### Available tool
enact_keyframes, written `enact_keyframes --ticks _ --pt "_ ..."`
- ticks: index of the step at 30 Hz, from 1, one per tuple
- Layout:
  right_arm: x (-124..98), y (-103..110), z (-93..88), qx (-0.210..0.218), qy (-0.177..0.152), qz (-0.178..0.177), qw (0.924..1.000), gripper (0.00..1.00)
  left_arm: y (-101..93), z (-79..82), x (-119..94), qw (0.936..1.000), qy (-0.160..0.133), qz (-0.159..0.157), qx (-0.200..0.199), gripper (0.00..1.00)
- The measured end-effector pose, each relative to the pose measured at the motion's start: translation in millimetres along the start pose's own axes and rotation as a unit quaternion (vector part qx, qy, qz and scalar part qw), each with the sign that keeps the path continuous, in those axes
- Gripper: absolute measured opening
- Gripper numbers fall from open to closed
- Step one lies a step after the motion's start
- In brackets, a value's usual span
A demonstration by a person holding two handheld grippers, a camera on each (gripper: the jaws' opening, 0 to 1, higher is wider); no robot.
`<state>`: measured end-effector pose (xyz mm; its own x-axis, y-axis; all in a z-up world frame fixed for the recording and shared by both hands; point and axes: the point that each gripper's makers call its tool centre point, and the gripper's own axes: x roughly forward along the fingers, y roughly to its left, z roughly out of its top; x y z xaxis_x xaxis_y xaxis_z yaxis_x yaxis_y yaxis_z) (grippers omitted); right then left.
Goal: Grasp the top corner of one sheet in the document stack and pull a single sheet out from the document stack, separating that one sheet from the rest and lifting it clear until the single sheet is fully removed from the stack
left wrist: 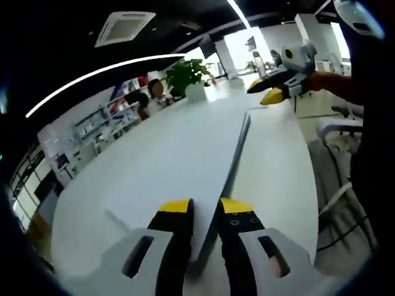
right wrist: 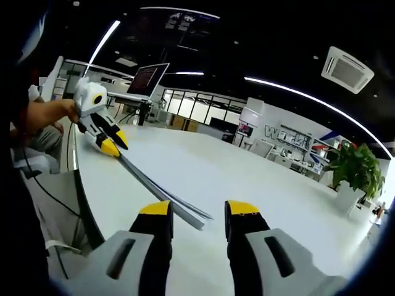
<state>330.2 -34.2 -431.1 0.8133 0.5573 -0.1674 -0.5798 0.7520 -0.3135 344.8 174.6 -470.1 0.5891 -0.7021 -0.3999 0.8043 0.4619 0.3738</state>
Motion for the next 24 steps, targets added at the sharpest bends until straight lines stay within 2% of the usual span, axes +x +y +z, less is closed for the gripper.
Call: enact_keyframes --ticks 1,2,4,8,9,12,21,24 --pt "0.0 0.1 0.2 0.0 0.0 0.0 1.0 0.33 -1.7 0.2 -0.4 0.9999 0.0 -0.008 -0.011 0.22" --pt "0.0 0.1 0.2 0.0 0.0 0.0 1.0 0.33 -6.9 2.1 -0.9 0.9979 -0.003 -0.027 -0.059 0.26" --pt "-0.2 0.1 0.1 0.0 0.001 0.001 1.0 0.33 -8.2 5.1 -1.9 0.9931 -0.013 -0.042 -0.109 0.31" --pt "-0.1 0.3 -0.8 0.001 0.002 0.001 1.0 0.33 2.3 0.7 -1.7 0.9942 -0.017 -0.027 -0.103 0.22" --pt "0.1 0.4 -1.3 0.0 0.003 0.001 1.0 0.33 3.3 0.8 -1.8 0.9939 -0.018 -0.027 -0.105 0.23" --pt "0.2 0.8 -1.7 -0.001 0.003 0.002 1.0 0.33 4.2 1.7 -2.9 0.9886 -0.026 -0.035 -0.144 0.24" --pt "0.5 0.3 -2.2 -0.002 0.006 0.002 1.0 0.33 6.2 1.2 -3.8 0.9882 -0.027 -0.032 -0.147 0.22" --pt "1.1 1.1 -2.5 -0.004 0.008 0.003 1.0 0.33 7.1 2.2 -4.6 0.9794 -0.033 -0.051 -0.193 0.22"
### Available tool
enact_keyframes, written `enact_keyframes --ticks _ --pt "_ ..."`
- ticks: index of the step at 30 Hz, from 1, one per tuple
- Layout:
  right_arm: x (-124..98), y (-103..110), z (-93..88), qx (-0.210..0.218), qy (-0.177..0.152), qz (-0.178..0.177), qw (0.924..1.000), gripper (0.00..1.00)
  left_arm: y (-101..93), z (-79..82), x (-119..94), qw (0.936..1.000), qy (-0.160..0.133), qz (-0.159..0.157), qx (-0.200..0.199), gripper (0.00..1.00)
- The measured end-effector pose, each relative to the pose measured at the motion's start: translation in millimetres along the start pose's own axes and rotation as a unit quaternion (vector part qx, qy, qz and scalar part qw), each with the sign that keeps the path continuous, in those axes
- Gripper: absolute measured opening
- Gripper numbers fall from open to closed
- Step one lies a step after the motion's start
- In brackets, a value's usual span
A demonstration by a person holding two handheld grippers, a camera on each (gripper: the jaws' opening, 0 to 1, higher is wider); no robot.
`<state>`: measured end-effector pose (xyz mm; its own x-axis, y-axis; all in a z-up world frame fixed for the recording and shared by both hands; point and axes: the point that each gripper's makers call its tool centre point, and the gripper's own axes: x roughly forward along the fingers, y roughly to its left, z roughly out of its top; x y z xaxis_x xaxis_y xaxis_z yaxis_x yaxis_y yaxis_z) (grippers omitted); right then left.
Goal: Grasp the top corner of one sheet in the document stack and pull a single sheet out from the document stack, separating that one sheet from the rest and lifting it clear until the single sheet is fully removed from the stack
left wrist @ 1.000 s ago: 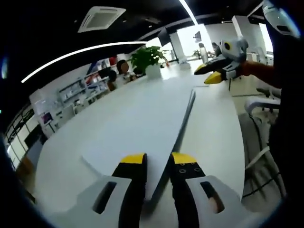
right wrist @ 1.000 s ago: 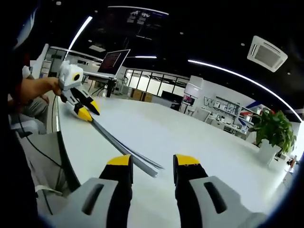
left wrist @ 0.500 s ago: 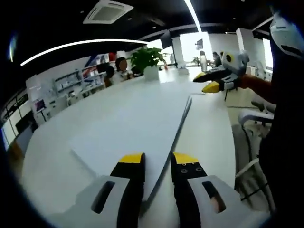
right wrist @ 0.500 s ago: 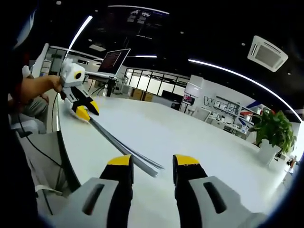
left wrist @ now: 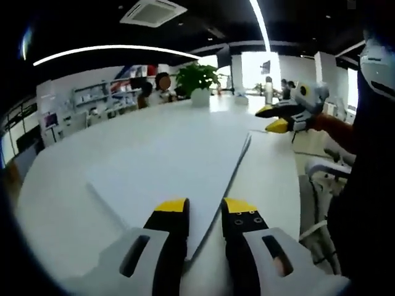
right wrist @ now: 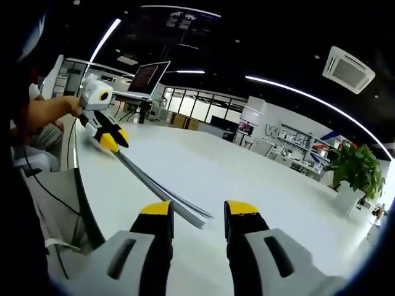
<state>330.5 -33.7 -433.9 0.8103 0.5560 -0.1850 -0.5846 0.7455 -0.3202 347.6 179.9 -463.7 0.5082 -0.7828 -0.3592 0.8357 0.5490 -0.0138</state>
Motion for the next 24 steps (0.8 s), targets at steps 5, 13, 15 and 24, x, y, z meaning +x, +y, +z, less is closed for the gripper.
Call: enact_keyframes --ticks 5,13,15,24 --pt "0.1 0.4 0.6 -0.001 0.0 0.001 1.0 0.33 9.6 1.2 0.2 0.9991 0.003 -0.014 -0.04 0.15" --pt "0.2 -0.1 -1.6 0.001 0.003 0.001 1.0 0.32 -0.2 0.2 0.7 0.9998 0.017 -0.013 -0.004 0.2" --pt "0.9 0.6 -1.9 0.002 0.004 0.003 1.0 0.33 -0.8 -0.2 0.9 0.9997 0.017 -0.006 0.015 0.21" --pt "4.2 2.4 0.3 -0.003 0.002 0.004 1.0 0.34 -4.2 -1.0 1.1 0.9962 0.022 0.015 0.083 0.21"
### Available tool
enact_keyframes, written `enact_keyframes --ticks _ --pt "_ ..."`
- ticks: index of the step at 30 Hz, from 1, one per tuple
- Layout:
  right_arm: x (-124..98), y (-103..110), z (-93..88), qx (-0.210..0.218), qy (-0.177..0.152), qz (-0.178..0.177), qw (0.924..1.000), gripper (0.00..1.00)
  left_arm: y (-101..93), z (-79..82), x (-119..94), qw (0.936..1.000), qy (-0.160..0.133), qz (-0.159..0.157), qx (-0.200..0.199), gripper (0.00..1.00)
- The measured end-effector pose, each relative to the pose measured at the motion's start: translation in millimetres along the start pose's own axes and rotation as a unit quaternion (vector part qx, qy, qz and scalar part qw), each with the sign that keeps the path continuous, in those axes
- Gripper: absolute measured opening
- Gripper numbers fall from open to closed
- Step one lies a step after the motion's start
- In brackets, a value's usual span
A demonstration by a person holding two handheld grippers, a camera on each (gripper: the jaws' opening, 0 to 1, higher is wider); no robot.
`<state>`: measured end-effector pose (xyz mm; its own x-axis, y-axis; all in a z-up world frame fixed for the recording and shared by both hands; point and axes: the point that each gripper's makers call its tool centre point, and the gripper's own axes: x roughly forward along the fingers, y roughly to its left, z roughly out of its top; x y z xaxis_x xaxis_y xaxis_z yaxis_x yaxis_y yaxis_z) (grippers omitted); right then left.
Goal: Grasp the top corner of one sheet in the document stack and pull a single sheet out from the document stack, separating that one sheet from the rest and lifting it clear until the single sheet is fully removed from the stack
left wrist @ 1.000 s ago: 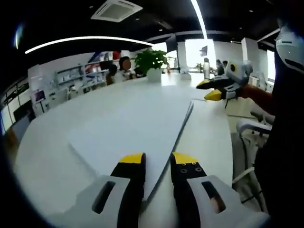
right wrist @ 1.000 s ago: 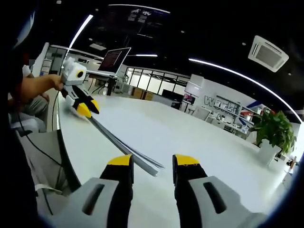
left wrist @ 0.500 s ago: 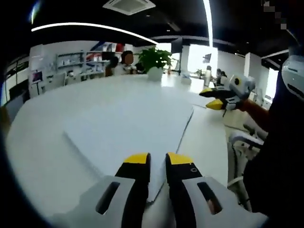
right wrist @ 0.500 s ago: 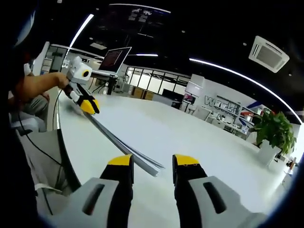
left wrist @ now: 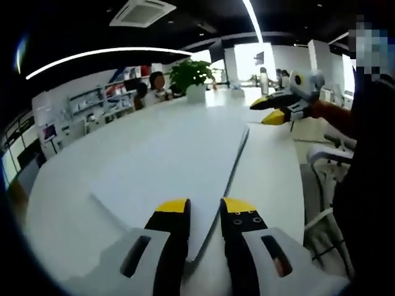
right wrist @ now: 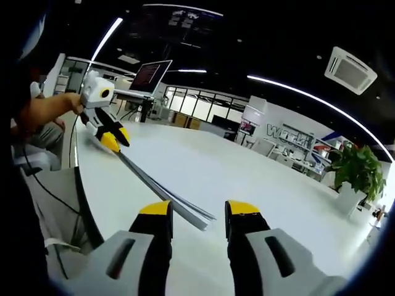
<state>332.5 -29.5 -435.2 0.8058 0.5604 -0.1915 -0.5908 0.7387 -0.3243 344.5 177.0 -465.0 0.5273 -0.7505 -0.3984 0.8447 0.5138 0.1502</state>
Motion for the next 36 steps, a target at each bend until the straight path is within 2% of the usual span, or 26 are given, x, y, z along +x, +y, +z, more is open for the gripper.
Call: enact_keyframes --ticks 5,6,7,9,11,12,15,18,19,21,22,23,25,26,28,29,31,36 --pt "-0.2 0.4 -1.5 -0.001 0.003 0.0 1.0 0.34 -0.9 0.2 -0.5 0.9999 -0.004 0.006 0.013 0.21" --pt "-0.2 0.7 -2.0 0.0 0.004 0.001 1.0 0.34 -3.2 -1.5 -0.1 0.9997 0.002 0.001 0.022 0.24" --pt "-0.3 0.7 -2.2 -0.001 0.005 0.001 1.0 0.34 -6.8 0.9 0.6 0.9994 -0.007 -0.005 0.035 0.27" --pt "-0.2 0.9 -2.7 -0.001 0.006 0.001 1.0 0.34 -5.4 -1.7 0.6 0.9995 0.001 0.002 0.031 0.26" --pt "0.0 1.2 -2.4 -0.001 0.006 0.002 1.0 0.34 -4.8 -1.9 -0.5 0.9996 -0.002 0.003 0.029 0.26" --pt "0.4 1.5 -2.0 -0.002 0.005 0.002 1.0 0.34 -5.0 -1.5 -0.8 0.9997 -0.005 -0.001 0.023 0.27" --pt "1.2 2.7 -2.3 -0.004 0.008 0.004 1.0 0.34 -3.1 0.7 -1.2 0.999 -0.022 -0.013 -0.037 0.27" --pt "1.6 3.3 -3.8 -0.008 0.012 0.005 0.9999 0.34 5.1 0.1 -0.4 0.9986 -0.026 0.0 -0.046 0.22" --pt "1.6 3.4 -4.2 -0.009 0.012 0.005 0.9999 0.33 2.6 0.4 -0.2 0.9988 -0.026 -0.003 -0.042 0.22" --pt "1.5 3.3 -5.4 -0.009 0.015 0.005 0.9998 0.33 4.1 -1.0 -0.2 0.9998 -0.013 0.01 0.009 0.22" --pt "1.5 3.2 -5.9 -0.009 0.016 0.005 0.9998 0.33 -0.4 -2.3 0.0 0.9982 -0.004 0.01 0.058 0.24" --pt "1.4 3.1 -6.0 -0.009 0.017 0.005 0.9998 0.33 -2.3 -3.0 0.2 0.9968 0.004 0.011 0.079 0.26" --pt "1.5 3.0 -6.2 -0.009 0.017 0.005 0.9998 0.33 -6.6 -4.8 1.5 0.9909 0.024 0.021 0.131 0.28" --pt "1.6 3.1 -6.3 -0.01 0.018 0.005 0.9998 0.33 -3.4 -4.4 1.7 0.9878 0.027 0.036 0.149 0.25" --pt "2.1 3.7 -6.5 -0.01 0.018 0.006 0.9998 0.33 2.4 -2.0 2.1 0.9836 0.033 0.054 0.169 0.17" --pt "2.4 4.0 -6.5 -0.01 0.018 0.006 0.9998 0.33 -0.8 -2.1 2.4 0.9848 0.032 0.044 0.165 0.17" --pt "2.7 5.0 -6.6 -0.011 0.019 0.008 0.9997 0.33 0.7 -0.3 2.1 0.9863 0.035 0.046 0.155 0.16" --pt "1.1 3.2 -7.3 -0.01 0.02 0.006 0.9997 0.33 -3.5 -0.2 1.6 0.9839 0.034 0.053 0.167 0.11"
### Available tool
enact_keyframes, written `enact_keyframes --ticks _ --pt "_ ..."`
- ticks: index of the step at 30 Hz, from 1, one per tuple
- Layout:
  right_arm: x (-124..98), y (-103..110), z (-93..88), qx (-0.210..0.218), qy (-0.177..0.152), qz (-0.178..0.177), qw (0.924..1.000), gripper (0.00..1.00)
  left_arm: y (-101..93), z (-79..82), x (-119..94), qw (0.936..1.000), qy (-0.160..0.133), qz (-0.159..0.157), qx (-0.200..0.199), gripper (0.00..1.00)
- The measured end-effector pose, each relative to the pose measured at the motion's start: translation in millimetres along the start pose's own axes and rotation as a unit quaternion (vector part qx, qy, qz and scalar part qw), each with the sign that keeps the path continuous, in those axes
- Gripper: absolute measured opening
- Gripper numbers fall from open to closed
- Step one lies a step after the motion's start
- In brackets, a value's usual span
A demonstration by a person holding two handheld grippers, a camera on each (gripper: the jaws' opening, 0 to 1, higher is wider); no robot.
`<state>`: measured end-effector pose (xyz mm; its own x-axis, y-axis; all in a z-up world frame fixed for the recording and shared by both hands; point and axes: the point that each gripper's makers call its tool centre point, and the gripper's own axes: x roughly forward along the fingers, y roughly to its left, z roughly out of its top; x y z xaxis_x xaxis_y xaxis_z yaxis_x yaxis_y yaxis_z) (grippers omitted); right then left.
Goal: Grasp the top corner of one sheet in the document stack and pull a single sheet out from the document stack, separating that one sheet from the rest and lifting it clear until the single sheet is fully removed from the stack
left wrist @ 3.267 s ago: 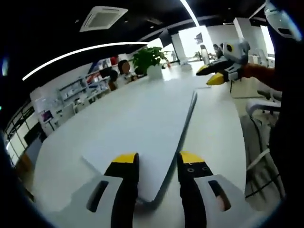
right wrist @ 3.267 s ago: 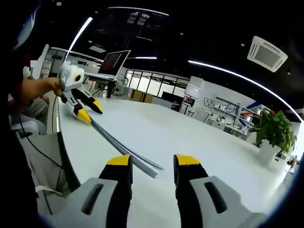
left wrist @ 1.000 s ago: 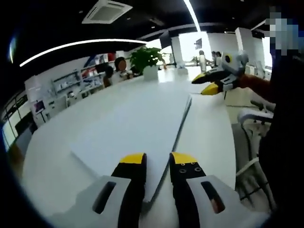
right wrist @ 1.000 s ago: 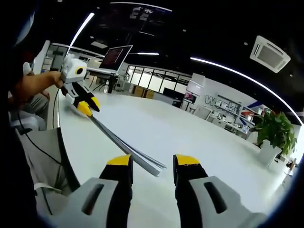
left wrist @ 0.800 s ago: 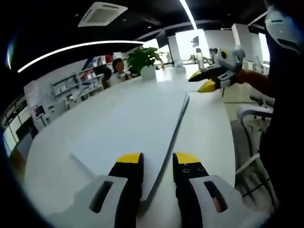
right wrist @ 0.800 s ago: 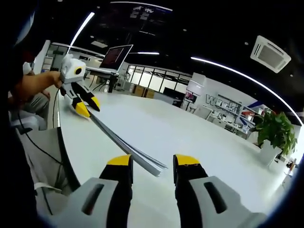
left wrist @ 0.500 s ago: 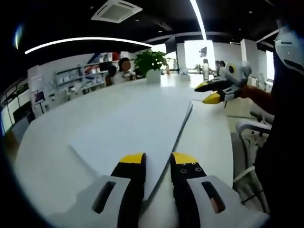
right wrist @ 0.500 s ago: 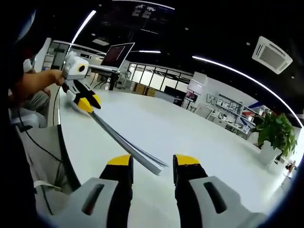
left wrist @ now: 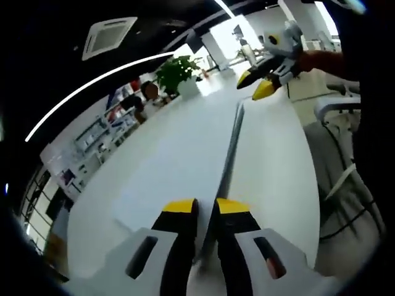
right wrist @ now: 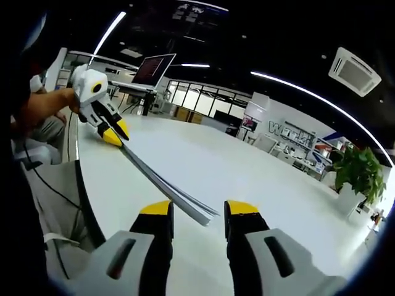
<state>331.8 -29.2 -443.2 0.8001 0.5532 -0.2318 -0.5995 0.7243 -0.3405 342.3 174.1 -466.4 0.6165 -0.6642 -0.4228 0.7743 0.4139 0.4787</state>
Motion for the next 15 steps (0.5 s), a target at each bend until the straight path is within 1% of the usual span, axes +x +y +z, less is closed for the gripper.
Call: enact_keyframes --ticks 3,6,9,13,14,15 --pt "-0.3 -0.7 -0.9 0.0 0.001 -0.001 1.0 0.33 -0.5 0.6 -0.5 1.0 -0.004 0.004 -0.003 0.1" --pt "-0.6 0.1 -0.5 0.0 0.0 0.0 1.0 0.33 -2.4 1.6 -0.9 0.9996 -0.005 0.013 0.022 0.09" --pt "-0.5 -0.3 -0.8 0.001 0.0 -0.001 1.0 0.33 -1.3 0.9 -1.1 0.9996 -0.007 0.017 0.021 0.09" --pt "-0.4 -0.5 -0.6 0.002 -0.001 0.0 1.0 0.33 0.1 0.9 -2.4 0.9999 -0.012 0.01 -0.002 0.1" --pt "-0.4 -0.4 -0.3 0.002 -0.002 0.0 1.0 0.33 -2.5 -0.1 -2.3 0.9998 -0.01 -0.001 -0.015 0.11" --pt "-0.4 -0.1 0.1 0.002 -0.003 0.001 1.0 0.33 -5.5 0.4 -2.8 0.9984 -0.009 -0.018 -0.052 0.14"
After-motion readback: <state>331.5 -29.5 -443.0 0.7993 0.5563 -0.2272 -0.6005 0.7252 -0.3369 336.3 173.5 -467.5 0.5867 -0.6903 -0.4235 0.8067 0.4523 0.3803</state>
